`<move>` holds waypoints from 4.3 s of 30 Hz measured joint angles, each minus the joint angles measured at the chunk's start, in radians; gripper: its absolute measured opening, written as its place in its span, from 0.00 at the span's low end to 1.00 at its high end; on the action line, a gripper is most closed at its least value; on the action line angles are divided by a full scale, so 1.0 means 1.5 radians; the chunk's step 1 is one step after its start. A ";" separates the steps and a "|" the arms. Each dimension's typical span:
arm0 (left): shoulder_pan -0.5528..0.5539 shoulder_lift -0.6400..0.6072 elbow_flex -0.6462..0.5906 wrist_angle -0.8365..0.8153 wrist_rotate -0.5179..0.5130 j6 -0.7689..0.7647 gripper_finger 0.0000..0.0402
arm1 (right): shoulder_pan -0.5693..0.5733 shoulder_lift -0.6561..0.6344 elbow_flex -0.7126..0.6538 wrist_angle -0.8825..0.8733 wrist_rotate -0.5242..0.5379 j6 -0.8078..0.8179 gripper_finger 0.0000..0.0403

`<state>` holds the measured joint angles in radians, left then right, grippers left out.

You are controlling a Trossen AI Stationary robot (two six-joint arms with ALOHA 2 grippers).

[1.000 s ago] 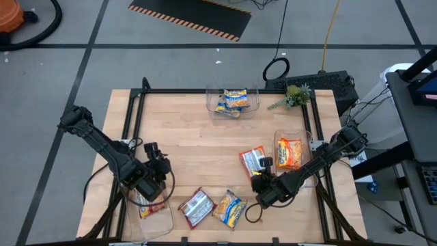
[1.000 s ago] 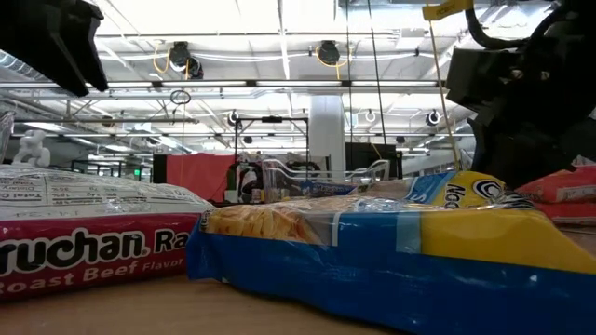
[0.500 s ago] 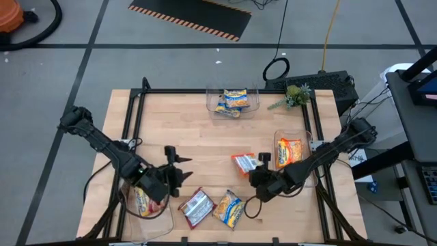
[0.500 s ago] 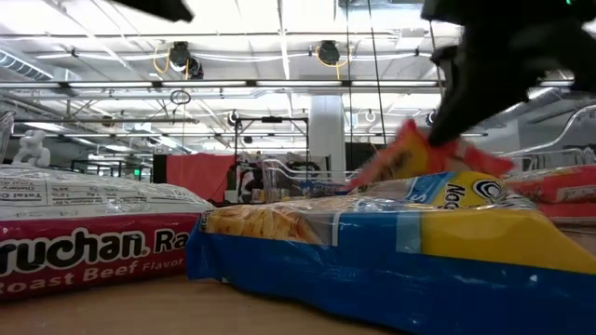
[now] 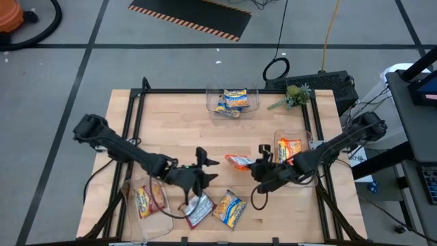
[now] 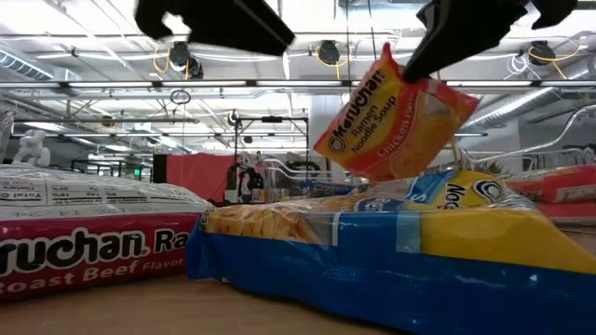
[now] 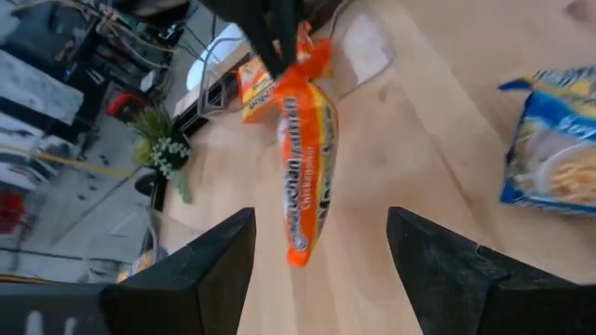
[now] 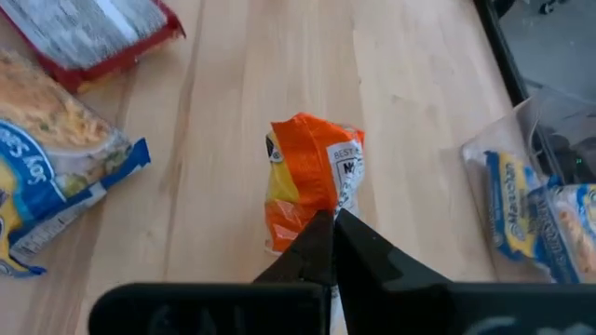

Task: Sort Maruchan noodles
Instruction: Put the orange noodle pack into the right transparent bin

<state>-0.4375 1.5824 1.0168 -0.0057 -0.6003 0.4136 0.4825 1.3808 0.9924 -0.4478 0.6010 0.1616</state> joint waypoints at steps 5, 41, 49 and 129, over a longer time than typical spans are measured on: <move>0.026 0.035 0.000 0.049 0.029 0.033 0.68 | -0.008 -0.015 0.000 0.015 -0.020 -0.042 0.00; 0.144 0.173 0.000 0.250 0.281 -0.058 0.39 | -0.060 -0.022 -0.029 0.132 -0.108 -0.084 0.00; 0.154 0.173 0.000 0.250 0.285 -0.089 0.28 | -0.060 -0.022 -0.029 0.131 -0.107 -0.082 0.00; 0.162 0.170 0.000 0.183 0.253 -0.225 0.50 | -0.168 0.002 0.005 -0.104 -0.317 0.143 0.32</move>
<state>-0.1940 1.8370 1.0168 0.2692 -0.2201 0.0761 0.2306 1.3833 0.9997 -0.6037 0.1254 0.3762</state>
